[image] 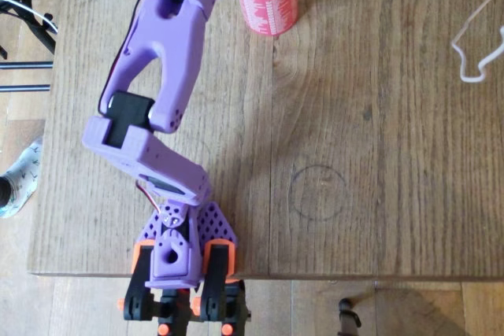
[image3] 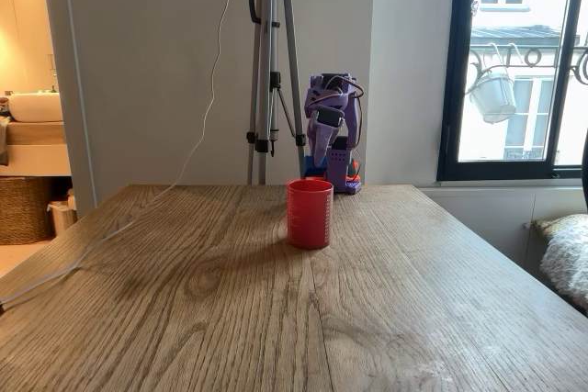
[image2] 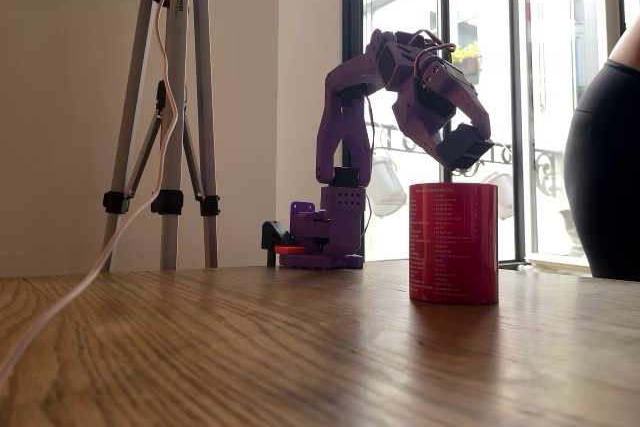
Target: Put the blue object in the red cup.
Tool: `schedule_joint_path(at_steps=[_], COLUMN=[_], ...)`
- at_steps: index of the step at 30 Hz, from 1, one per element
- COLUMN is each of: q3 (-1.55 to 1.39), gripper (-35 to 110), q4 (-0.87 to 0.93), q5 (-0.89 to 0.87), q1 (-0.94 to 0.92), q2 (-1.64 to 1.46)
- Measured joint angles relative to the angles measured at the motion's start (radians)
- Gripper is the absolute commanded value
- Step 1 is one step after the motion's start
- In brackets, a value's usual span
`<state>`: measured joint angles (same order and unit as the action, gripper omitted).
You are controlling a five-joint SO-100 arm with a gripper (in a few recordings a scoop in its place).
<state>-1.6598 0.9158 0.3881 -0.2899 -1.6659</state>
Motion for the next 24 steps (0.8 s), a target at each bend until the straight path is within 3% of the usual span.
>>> schedule_joint_path(at_steps=[2, 12, 13, 15, 24], q3=[0.000, 0.000, 0.000, 0.000, 0.000], gripper=[47, 46, 41, 1, 1], q4=[0.017, 0.064, 0.064, 0.064, 0.064], q5=[0.000, 0.000, 0.000, 0.000, 0.026], q1=[0.000, -0.012, -0.012, -0.012, -0.012], q2=[-0.002, -0.002, -0.002, -0.002, -0.002])
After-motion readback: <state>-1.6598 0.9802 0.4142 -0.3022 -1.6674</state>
